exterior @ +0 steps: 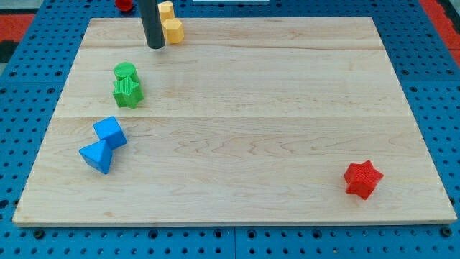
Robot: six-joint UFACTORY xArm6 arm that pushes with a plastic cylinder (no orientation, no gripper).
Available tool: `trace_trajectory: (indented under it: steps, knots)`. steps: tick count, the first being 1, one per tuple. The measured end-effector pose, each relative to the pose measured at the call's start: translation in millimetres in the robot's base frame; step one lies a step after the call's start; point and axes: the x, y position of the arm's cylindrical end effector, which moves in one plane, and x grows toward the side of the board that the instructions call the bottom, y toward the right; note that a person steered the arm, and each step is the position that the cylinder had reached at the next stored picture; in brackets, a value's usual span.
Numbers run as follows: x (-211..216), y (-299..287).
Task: Place the red star at the top left of the board
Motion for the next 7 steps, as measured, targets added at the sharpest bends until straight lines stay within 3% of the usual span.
trace_trajectory:
  steps: [1,3,5,7]
  knots:
    - [-0.2,12.4]
    - [-44.6,13.7]
    - [22.8,142.2]
    - [144.3,316.6]
